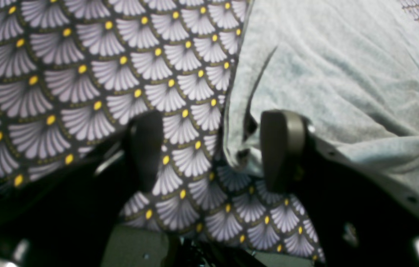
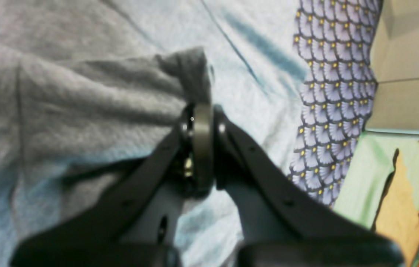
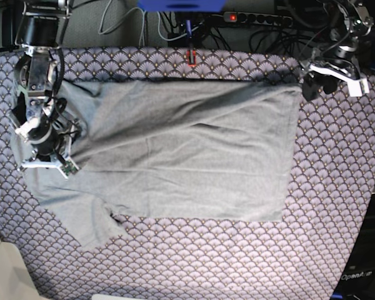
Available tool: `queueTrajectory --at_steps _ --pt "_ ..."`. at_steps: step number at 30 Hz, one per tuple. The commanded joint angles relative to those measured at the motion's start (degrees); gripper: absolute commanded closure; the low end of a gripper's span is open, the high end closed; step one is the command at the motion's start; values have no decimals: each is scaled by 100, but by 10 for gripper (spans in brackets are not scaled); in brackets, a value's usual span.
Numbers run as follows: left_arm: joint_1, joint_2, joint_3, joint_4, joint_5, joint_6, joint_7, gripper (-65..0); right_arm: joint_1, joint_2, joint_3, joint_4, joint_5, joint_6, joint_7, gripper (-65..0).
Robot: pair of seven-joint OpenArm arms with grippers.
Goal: Fold the T-shirt properly
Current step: 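Move the right gripper back to the collar-edge corner of the shirt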
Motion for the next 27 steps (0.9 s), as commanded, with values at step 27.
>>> queueTrajectory --at_steps 27 --pt "-159 -113 -66 360 -127 -42 -118 -405 -972 -915 636 2034 -21 -47 47 0"
